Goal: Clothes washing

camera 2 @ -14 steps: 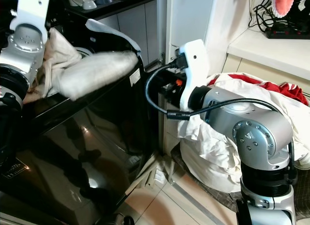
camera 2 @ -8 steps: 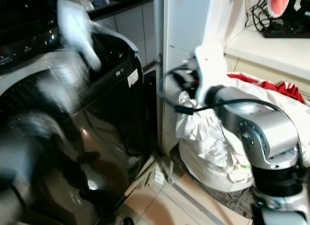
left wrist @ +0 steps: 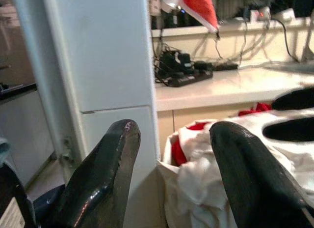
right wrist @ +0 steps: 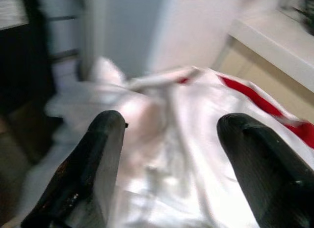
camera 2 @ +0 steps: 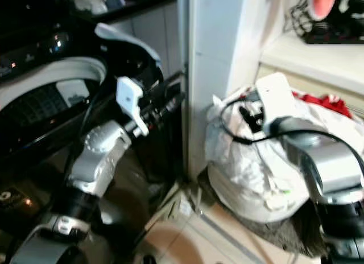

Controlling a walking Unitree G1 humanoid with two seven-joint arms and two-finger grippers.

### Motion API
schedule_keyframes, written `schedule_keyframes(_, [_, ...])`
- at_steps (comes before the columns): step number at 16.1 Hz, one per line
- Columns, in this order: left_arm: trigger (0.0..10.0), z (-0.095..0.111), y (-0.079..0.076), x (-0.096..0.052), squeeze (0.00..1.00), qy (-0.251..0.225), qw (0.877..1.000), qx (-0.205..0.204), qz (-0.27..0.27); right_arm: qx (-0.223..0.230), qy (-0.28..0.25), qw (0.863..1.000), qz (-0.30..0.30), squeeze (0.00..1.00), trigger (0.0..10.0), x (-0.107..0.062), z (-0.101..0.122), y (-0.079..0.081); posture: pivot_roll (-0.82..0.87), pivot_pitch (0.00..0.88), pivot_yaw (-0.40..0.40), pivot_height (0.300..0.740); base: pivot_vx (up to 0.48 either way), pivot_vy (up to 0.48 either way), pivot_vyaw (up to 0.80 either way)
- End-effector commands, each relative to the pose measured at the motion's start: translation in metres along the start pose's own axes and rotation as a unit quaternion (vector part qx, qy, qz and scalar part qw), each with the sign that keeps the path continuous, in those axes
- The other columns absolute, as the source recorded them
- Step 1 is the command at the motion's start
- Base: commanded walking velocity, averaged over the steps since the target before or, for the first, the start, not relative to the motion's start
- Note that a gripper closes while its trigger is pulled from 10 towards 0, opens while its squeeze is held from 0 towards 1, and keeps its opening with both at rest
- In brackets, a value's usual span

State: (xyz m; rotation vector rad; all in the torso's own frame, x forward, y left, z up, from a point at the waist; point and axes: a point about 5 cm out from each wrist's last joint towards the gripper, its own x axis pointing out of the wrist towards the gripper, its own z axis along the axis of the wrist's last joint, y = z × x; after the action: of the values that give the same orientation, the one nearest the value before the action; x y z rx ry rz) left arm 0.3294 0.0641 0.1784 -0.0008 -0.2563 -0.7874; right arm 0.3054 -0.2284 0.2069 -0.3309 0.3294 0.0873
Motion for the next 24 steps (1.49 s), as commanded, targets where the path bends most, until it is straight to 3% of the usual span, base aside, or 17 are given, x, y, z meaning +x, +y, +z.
schedule_keyframes(1, [10.0, 0.002, -0.005, -0.001, 0.00, 0.015, 1.000, 0.018, -0.013, 0.015, 0.001, 0.999, -0.047, 1.00, 10.0, 0.004, -0.005, -0.020, -0.09, 0.000, 0.080, 0.740, 0.000, 0.000, 0.00])
schedule_keyframes(4, [10.0, -0.004, -0.010, -0.005, 0.00, 0.049, 0.998, 0.040, -0.019, 0.046, 0.015, 0.993, -0.106, 1.00, 10.0, 0.014, -0.019, -0.047, -0.09, 0.000, 0.084, 0.740, 0.000, 0.000, 0.00])
schedule_keyframes(6, [10.0, -0.003, -0.012, -0.005, 0.00, 0.049, 0.998, 0.034, -0.023, 0.093, 0.024, 0.991, -0.096, 1.00, 10.0, 0.030, -0.036, -0.055, -0.09, 0.000, 0.083, 0.740, 0.000, 0.000, 0.00])
schedule_keyframes(8, [10.0, -0.002, -0.013, -0.006, 0.00, 0.055, 0.997, 0.035, -0.031, 0.065, 0.026, 0.993, -0.094, 1.00, 10.0, 0.042, -0.043, -0.057, -0.08, 0.000, 0.082, 0.740, 0.000, 0.000, 0.00])
schedule_keyframes(9, [10.0, -0.001, -0.013, -0.007, 0.00, 0.057, 0.997, 0.034, -0.030, 0.060, 0.024, 0.993, -0.100, 0.00, 10.0, 0.045, -0.044, -0.059, -0.08, 0.000, 0.082, 0.740, 0.000, 0.000, 0.00])
schedule_keyframes(11, [10.0, 0.000, -0.012, -0.008, 0.00, 0.061, 0.997, 0.034, -0.017, 0.038, 0.011, 0.989, -0.142, 0.00, 10.0, 0.051, -0.042, -0.069, -0.06, 0.000, 0.071, 0.740, 0.000, 0.000, 0.00])
schedule_keyframes(15, [10.0, -0.001, -0.011, -0.009, 0.00, 0.068, 0.997, 0.035, -0.012, 0.053, 0.048, 0.991, -0.111, 0.00, 10.0, 0.058, -0.056, -0.064, -0.05, 0.000, 0.064, 0.740, 0.000, 0.000, 0.00])
schedule_keyframes(17, [10.0, 0.001, -0.011, -0.010, 0.00, 0.067, 0.997, 0.036, -0.022, 0.092, 0.058, 0.990, -0.086, 0.00, 10.0, 0.059, -0.059, -0.060, -0.05, 0.000, 0.062, 0.740, 0.000, 0.000, 0.00])
schedule_keyframes(18, [10.0, 0.001, -0.012, -0.010, 0.00, 0.069, 0.996, 0.037, -0.029, 0.101, 0.060, 0.990, -0.080, 0.00, 4.9, 0.060, -0.060, -0.060, -0.05, 0.000, 0.062, 0.740, 0.000, 0.000, 0.00])
schedule_keyframes(19, [10.0, 0.001, -0.012, -0.011, 0.00, 0.071, 0.996, 0.036, -0.034, 0.110, 0.058, 0.989, -0.075, 0.00, 3.1, 0.060, -0.059, -0.059, -0.06, 0.000, 0.065, 0.740, 0.000, 0.000, 0.00])
schedule_keyframes(20, [10.0, 0.001, -0.012, -0.011, 0.00, 0.071, 0.996, 0.036, -0.033, 0.112, 0.054, 0.990, -0.069, 0.00, 0.0, 0.059, -0.058, -0.059, -0.06, 0.000, 0.067, 0.740, 0.000, 0.000, 0.00])
schedule_keyframes(24, [10.0, 0.001, -0.011, -0.010, 0.00, 0.070, 0.996, 0.036, -0.030, 0.118, 0.048, 0.990, -0.060, 0.00, 0.0, 0.058, -0.054, -0.059, -0.06, 0.000, 0.068, 0.740, 0.000, 0.000, 0.00])
